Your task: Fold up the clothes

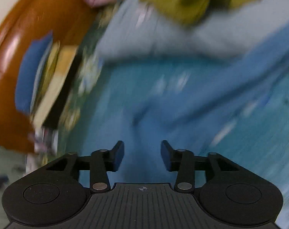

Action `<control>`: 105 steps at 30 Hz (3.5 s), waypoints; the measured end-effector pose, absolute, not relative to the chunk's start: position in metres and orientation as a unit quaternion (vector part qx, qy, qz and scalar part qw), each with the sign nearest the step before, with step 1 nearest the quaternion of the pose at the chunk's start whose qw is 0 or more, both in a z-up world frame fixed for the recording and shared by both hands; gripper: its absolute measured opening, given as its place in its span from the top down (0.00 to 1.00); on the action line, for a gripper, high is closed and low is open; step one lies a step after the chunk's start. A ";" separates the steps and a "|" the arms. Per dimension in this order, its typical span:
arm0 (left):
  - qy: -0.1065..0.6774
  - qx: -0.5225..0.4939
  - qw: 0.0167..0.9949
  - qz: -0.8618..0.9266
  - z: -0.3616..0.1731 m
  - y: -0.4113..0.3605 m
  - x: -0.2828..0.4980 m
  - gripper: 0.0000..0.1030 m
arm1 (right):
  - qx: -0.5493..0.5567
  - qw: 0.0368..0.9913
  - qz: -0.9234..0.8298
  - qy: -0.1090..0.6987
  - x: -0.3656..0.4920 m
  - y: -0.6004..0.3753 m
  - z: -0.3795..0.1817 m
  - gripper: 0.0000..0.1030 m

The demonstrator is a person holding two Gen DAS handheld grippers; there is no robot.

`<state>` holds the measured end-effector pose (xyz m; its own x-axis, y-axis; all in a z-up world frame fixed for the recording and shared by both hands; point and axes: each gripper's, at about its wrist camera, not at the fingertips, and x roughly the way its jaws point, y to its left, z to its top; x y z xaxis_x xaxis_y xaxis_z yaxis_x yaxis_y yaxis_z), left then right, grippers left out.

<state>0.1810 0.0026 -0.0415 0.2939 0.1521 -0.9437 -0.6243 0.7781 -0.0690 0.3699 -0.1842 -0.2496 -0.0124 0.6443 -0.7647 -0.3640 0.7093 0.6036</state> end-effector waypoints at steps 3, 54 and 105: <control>0.532 -0.233 0.769 0.267 -0.039 0.013 0.160 0.02 | 0.102 0.691 0.349 0.625 0.333 -0.161 -0.258 0.45; 0.464 -0.181 0.861 0.101 -0.064 -0.065 0.200 0.02 | 0.051 0.864 0.100 0.490 0.377 -0.423 -0.158 0.46; 0.344 -0.074 0.872 -0.341 -0.044 -0.177 0.360 0.02 | -0.075 0.889 0.382 0.240 0.321 -0.428 0.134 0.94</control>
